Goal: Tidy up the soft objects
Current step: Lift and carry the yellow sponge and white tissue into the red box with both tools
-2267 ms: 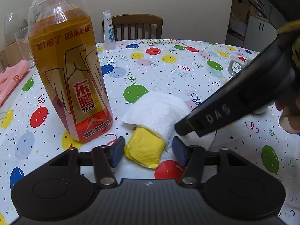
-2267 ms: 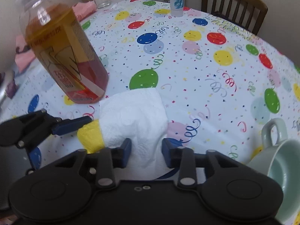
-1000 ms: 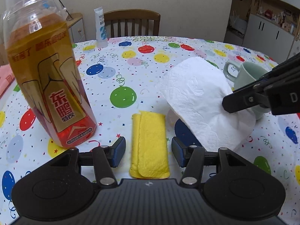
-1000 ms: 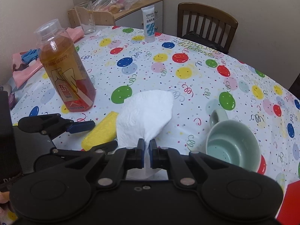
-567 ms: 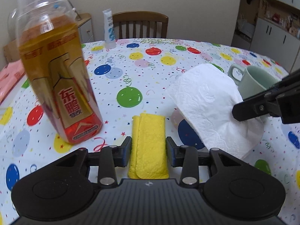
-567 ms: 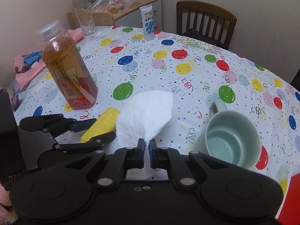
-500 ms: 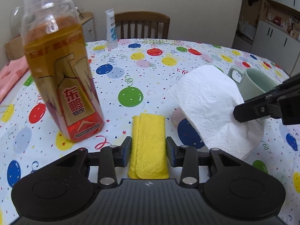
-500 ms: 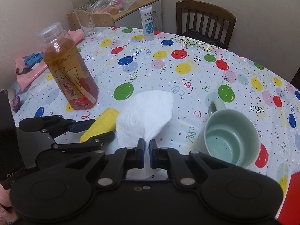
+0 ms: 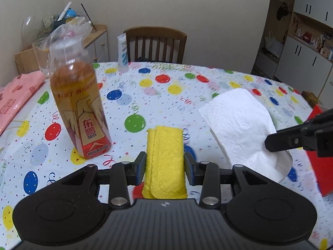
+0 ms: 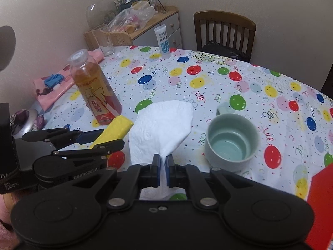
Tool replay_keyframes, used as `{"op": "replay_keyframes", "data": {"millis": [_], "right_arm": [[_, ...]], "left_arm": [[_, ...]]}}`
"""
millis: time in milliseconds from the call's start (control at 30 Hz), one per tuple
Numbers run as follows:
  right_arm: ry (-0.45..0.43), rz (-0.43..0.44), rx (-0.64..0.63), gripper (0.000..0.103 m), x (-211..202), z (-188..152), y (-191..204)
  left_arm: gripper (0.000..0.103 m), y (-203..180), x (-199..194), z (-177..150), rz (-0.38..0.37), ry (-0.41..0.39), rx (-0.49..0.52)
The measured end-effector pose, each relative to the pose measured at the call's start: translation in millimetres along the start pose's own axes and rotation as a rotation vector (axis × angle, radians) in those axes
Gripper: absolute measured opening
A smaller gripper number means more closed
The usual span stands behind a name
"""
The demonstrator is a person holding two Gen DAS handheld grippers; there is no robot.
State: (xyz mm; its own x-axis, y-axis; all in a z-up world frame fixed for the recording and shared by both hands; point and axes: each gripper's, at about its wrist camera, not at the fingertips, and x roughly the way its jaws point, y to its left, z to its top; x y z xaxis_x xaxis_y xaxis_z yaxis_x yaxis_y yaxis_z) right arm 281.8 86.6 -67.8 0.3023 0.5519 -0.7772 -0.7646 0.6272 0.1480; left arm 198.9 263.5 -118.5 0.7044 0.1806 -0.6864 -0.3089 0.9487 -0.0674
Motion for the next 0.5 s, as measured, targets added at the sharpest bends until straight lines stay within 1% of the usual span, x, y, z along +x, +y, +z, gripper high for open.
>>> {"op": "replay_keyframes", "data": {"millis": [233,500], "right_arm": [[-0.066,0.013,0.028,0.005,-54,-15,-28],[-0.115,0.006,0.07,0.005,-105,-42,-77]], "left_arm": [[0.038,-39,-32,9,-0.022,-0.026,0.017],[0.038,-106,-59,16,-0.082,-0.057,0.058]]}}
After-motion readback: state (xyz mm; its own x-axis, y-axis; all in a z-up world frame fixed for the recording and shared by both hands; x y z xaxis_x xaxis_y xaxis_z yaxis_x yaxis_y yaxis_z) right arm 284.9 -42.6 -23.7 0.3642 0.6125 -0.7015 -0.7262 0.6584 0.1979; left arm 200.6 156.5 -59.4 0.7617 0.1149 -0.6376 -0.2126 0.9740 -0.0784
